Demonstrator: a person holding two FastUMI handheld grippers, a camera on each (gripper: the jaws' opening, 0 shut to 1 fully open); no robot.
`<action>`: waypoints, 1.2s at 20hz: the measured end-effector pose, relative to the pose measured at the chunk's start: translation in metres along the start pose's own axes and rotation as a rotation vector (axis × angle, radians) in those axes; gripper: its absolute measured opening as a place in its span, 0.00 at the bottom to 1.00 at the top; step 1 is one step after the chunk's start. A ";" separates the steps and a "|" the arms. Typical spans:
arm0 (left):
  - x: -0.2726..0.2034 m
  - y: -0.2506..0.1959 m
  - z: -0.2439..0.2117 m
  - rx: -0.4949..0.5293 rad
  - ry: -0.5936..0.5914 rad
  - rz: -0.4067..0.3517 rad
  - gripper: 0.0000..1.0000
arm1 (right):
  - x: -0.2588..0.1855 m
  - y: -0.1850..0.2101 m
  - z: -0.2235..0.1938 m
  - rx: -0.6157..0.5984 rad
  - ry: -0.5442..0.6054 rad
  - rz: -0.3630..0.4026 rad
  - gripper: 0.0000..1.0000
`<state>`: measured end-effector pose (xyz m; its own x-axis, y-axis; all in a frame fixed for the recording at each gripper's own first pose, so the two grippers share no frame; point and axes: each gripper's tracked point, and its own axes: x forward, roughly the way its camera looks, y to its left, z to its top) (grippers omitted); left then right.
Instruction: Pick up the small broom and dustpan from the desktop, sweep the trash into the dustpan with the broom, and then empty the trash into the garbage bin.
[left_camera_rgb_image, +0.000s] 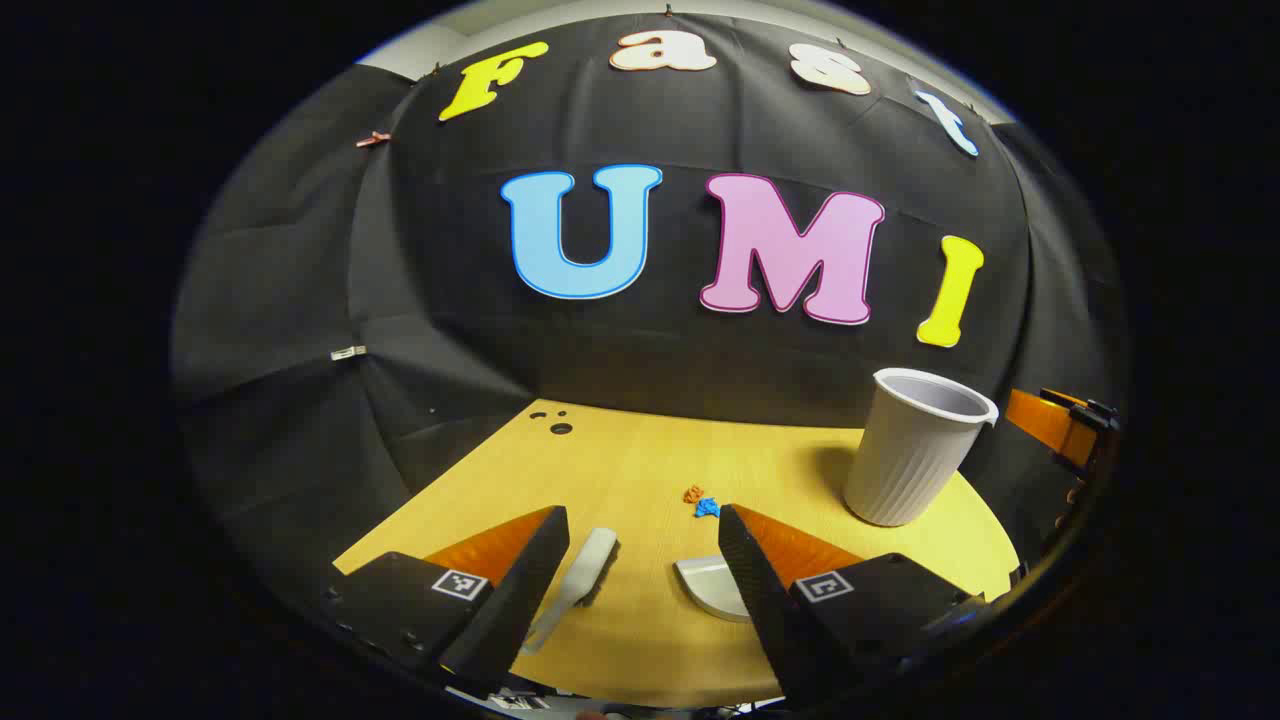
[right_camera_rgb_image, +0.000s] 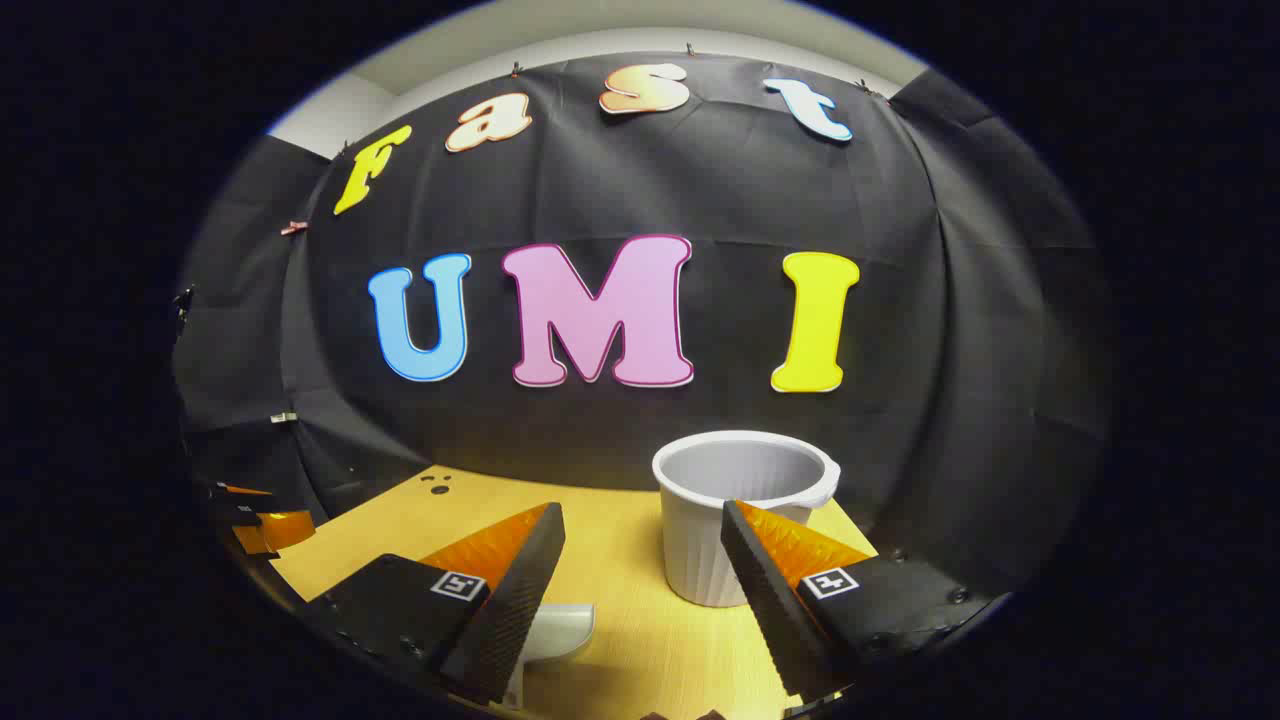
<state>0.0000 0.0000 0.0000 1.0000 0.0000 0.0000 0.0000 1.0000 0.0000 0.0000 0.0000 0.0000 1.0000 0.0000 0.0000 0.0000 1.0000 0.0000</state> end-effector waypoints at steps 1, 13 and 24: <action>0.005 0.000 -0.002 0.006 0.012 -0.020 0.96 | 0.001 0.003 -0.001 -0.005 0.011 -0.007 0.99; 0.026 0.045 -0.031 0.027 0.091 -0.072 0.96 | 0.008 0.062 -0.029 0.014 0.155 0.024 0.99; 0.071 0.081 -0.102 0.052 0.374 -0.096 0.96 | 0.008 0.091 -0.062 0.009 0.268 0.046 0.99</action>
<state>0.0711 0.0812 -0.1023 0.9262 -0.0844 -0.3674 0.1036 0.9941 0.0327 0.0078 0.0915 -0.0624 0.9633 0.0467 -0.2644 -0.0443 0.9989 0.0152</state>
